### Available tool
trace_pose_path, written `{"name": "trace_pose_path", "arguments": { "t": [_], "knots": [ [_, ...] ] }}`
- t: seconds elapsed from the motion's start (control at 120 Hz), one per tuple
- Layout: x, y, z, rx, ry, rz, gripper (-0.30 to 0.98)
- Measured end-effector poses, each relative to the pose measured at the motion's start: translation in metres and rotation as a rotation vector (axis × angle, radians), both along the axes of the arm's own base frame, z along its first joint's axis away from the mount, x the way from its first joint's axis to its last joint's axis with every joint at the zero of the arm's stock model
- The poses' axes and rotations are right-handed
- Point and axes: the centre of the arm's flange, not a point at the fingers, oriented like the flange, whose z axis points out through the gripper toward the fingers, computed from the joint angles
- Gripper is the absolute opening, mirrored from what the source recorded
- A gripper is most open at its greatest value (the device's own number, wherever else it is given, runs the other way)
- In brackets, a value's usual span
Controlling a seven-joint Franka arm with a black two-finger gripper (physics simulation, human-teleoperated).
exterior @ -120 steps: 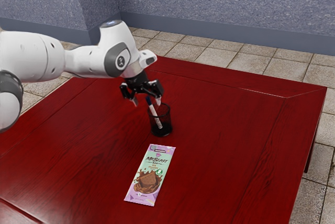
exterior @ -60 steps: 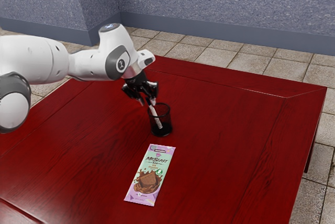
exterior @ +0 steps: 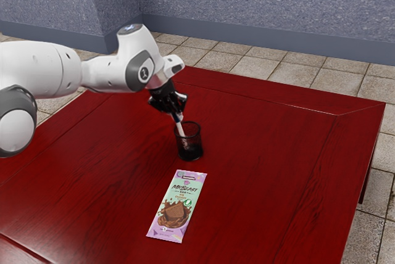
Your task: Take the marker out of the pen holder and place it to the left of the pen holder.
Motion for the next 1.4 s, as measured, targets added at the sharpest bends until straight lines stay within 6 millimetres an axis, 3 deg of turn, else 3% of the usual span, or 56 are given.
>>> {"name": "trace_pose_path", "arguments": {
  "t": [0.133, 0.3, 0.467, 0.567, 0.667, 0.783, 0.958, 1.125, 1.4],
  "knots": [
    [-0.001, -0.015, 0.011, 0.002, -0.015, -0.018, -0.05],
    [-0.007, -0.030, 0.061, 0.009, -0.079, -0.039, -0.06],
    [-0.021, -0.010, 0.123, 0.018, -0.150, -0.015, -0.07],
    [-0.022, 0.037, 0.133, 0.009, -0.162, 0.051, -0.07],
    [-0.012, 0.089, 0.111, -0.057, -0.146, 0.127, -0.07],
    [-0.002, 0.149, 0.064, -0.171, -0.109, 0.218, -0.07],
    [-0.010, 0.211, 0.005, -0.395, -0.061, 0.358, -0.07],
    [-0.016, 0.228, -0.033, -0.574, -0.024, 0.468, -0.06],
    [-0.026, 0.235, -0.093, -0.666, 0.053, 0.531, -0.04]
  ]
}}
